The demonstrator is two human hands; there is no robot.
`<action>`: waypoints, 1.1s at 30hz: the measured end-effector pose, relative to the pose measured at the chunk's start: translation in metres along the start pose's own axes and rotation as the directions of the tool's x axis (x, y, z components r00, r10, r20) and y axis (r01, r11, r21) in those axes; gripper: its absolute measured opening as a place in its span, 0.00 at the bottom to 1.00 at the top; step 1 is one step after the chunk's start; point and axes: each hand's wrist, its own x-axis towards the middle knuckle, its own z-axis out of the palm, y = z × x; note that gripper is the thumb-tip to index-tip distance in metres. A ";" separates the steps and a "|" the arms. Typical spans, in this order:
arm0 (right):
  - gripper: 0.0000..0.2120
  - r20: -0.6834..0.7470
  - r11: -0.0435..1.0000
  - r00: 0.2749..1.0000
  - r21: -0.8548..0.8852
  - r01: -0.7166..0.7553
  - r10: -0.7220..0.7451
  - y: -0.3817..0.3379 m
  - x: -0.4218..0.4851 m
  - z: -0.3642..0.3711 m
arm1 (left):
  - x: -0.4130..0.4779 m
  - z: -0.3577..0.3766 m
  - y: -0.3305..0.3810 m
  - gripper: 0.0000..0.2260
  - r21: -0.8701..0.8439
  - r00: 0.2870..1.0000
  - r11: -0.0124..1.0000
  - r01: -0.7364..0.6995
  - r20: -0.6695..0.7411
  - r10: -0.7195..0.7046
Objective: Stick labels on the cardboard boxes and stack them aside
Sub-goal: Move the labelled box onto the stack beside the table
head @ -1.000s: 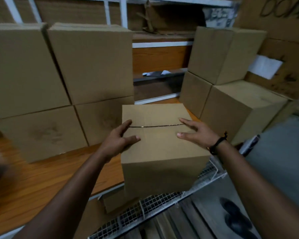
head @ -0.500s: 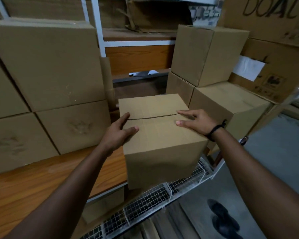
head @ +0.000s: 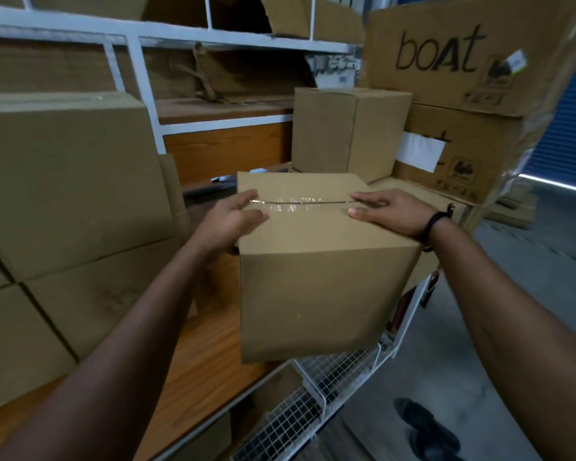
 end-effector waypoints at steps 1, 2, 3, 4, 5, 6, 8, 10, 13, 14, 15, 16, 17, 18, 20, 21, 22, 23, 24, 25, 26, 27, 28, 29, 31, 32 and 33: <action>0.31 -0.011 0.999 1.000 -0.033 -0.001 0.001 -0.006 -0.001 -0.011 | 0.001 -0.003 0.011 0.25 -0.002 1.000 1.000 -0.029 -0.001 0.029; 0.32 -0.020 0.998 1.000 -0.062 -0.002 0.001 -0.012 -0.002 -0.022 | 0.002 -0.006 0.021 0.25 0.008 0.998 0.998 -0.058 0.002 0.058; 0.33 -0.031 0.996 1.000 -0.085 -0.006 0.003 -0.017 -0.003 -0.034 | 0.003 -0.007 0.032 0.24 0.013 0.996 0.996 -0.088 0.001 0.088; 0.32 -0.045 0.994 0.999 -0.109 -0.018 0.013 -0.021 -0.003 -0.046 | 0.005 -0.008 0.042 0.24 0.007 0.994 0.994 -0.112 -0.004 0.112; 0.32 -0.065 0.991 0.998 -0.132 -0.029 0.021 -0.025 -0.004 -0.058 | 0.008 -0.007 0.051 0.23 -0.001 0.991 0.991 -0.131 -0.012 0.131; 0.34 -0.082 0.988 0.996 -0.149 -0.040 0.028 -0.027 -0.005 -0.070 | 0.011 -0.005 0.059 0.23 -0.003 0.989 0.989 -0.149 -0.020 0.149; 0.39 -0.112 0.986 0.992 -0.155 -0.068 0.051 -0.031 -0.009 -0.091 | 0.019 0.003 0.074 0.22 -0.032 0.984 0.983 -0.178 -0.030 0.177; 0.37 -0.129 0.985 0.989 -0.149 -0.085 0.066 -0.028 -0.012 -0.109 | 0.025 0.015 0.085 0.22 -0.093 0.983 0.979 -0.183 -0.032 0.181; 0.35 -0.143 0.979 0.984 -0.158 -0.131 0.109 -0.021 -0.017 -0.130 | 0.037 0.038 0.098 0.23 -0.118 0.977 0.970 -0.212 -0.034 0.210; 0.35 -0.151 0.976 0.981 -0.162 -0.146 0.122 -0.018 -0.018 -0.134 | 0.042 0.045 0.101 0.22 -0.118 0.976 0.969 -0.217 -0.035 0.214; 0.33 -0.159 0.975 0.979 -0.158 -0.155 0.130 -0.013 -0.019 -0.137 | 0.046 0.052 0.103 0.22 -0.118 0.976 0.969 -0.216 -0.037 0.213; 0.31 -0.170 0.976 0.976 -0.148 -0.161 0.135 -0.007 -0.019 -0.141 | 0.052 0.059 0.106 0.22 -0.116 0.976 0.969 -0.217 -0.040 0.214; 0.29 -0.176 0.978 0.975 -0.132 -0.158 0.134 0.000 -0.018 -0.146 | 0.057 0.065 0.108 0.22 -0.111 0.975 0.969 -0.220 -0.040 0.217; 0.28 -0.180 0.980 0.974 -0.122 -0.157 0.134 0.005 -0.017 -0.152 | 0.061 0.070 0.111 0.22 -0.103 0.975 0.970 -0.222 -0.033 0.220; 0.30 -0.171 0.982 0.977 -0.114 -0.149 0.129 0.014 -0.015 -0.168 | 0.071 0.080 0.119 0.22 -0.100 0.977 0.972 -0.213 -0.017 0.212; 0.31 -0.170 0.982 0.977 -0.117 -0.149 0.128 0.017 -0.013 -0.177 | 0.076 0.085 0.125 0.21 -0.111 0.978 0.972 -0.206 -0.017 0.206; 0.30 -0.173 0.981 0.977 -0.124 -0.151 0.128 0.020 -0.011 -0.187 | 0.081 0.090 0.132 0.21 -0.128 0.979 0.971 -0.202 -0.024 0.200; 0.29 -0.176 0.981 0.977 -0.129 -0.146 0.123 0.025 -0.007 -0.198 | 0.087 0.095 0.139 0.20 -0.147 0.980 0.969 -0.201 -0.035 0.198; 0.28 -0.177 0.982 0.978 -0.133 -0.135 0.110 0.031 -0.002 -0.208 | 0.092 0.100 0.145 0.20 -0.160 0.979 0.966 -0.205 -0.050 0.199; 0.26 -0.183 0.982 0.978 -0.136 -0.128 0.102 0.037 0.003 -0.218 | 0.097 0.107 0.150 0.20 -0.165 0.977 0.964 -0.210 -0.065 0.202; 0.25 -0.193 0.983 0.977 -0.138 -0.120 0.092 0.042 0.008 -0.226 | 0.101 0.114 0.155 0.21 -0.166 0.976 0.963 -0.212 -0.077 0.202; 0.24 -0.195 0.985 0.977 -0.133 -0.108 0.081 0.047 0.013 -0.234 | 0.105 0.122 0.158 0.21 -0.162 0.976 0.964 -0.211 -0.086 0.199; 0.24 -0.194 0.987 0.979 -0.130 -0.094 0.068 0.053 0.018 -0.240 | 0.109 0.131 0.162 0.21 -0.154 0.977 0.966 -0.206 -0.097 0.192; 0.24 -0.187 0.988 0.981 -0.134 -0.079 0.054 0.059 0.025 -0.247 | 0.114 0.139 0.166 0.21 -0.149 0.977 0.969 -0.197 -0.109 0.182; 0.23 -0.166 0.988 0.986 -0.144 -0.054 0.030 0.072 0.037 -0.260 | 0.123 0.153 0.175 0.20 -0.158 0.980 0.972 -0.176 -0.123 0.158; 0.24 -0.156 0.990 0.987 -0.136 -0.042 0.020 0.078 0.043 -0.266 | 0.128 0.158 0.179 0.19 -0.163 0.981 0.972 -0.168 -0.121 0.150; 0.25 -0.148 0.992 0.989 -0.123 -0.035 0.016 0.085 0.051 -0.272 | 0.134 0.164 0.183 0.19 -0.169 0.982 0.972 -0.162 -0.120 0.143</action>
